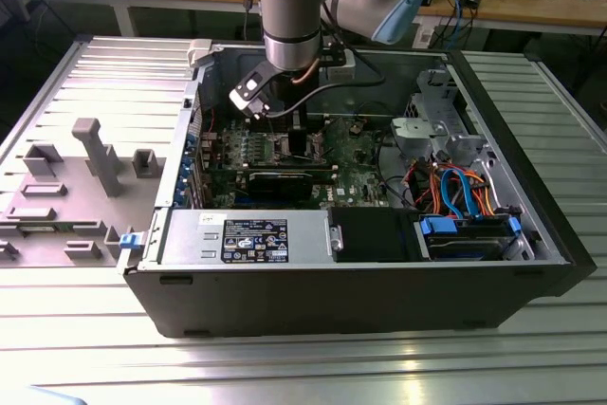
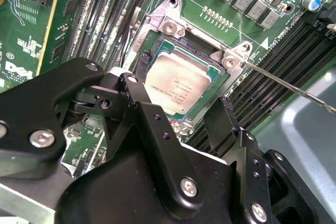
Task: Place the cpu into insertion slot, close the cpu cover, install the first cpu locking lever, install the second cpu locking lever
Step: 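Place the cpu into insertion slot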
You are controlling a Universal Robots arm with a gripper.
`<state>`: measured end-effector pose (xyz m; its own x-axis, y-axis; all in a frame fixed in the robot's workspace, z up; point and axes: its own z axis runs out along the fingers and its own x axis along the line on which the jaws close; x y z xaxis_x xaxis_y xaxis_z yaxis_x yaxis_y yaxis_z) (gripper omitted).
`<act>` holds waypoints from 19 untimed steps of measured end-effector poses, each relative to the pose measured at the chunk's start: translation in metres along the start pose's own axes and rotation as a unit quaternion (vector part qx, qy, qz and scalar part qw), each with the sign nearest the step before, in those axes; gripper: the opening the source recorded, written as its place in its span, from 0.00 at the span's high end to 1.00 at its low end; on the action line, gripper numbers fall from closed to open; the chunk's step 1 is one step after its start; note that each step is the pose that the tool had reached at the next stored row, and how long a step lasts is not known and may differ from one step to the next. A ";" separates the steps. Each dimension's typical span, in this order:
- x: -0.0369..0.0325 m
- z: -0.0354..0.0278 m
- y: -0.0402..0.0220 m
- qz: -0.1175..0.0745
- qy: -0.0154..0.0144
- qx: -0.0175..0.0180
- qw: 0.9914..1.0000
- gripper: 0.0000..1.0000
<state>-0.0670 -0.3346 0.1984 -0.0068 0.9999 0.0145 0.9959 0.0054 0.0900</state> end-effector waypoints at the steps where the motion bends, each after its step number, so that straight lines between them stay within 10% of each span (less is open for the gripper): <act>1: -0.0002 0.0000 0.0000 0.000 0.000 0.000 1.000 0.31; 13: -0.0022 -0.0062 0.0010 -0.001 -0.002 0.004 1.000 0.31; 19: -0.0021 -0.0115 0.0049 -0.001 -0.001 0.023 1.000 0.31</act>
<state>-0.0631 -0.3369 0.2103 -0.0084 0.9999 0.0116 0.9990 0.0079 0.0431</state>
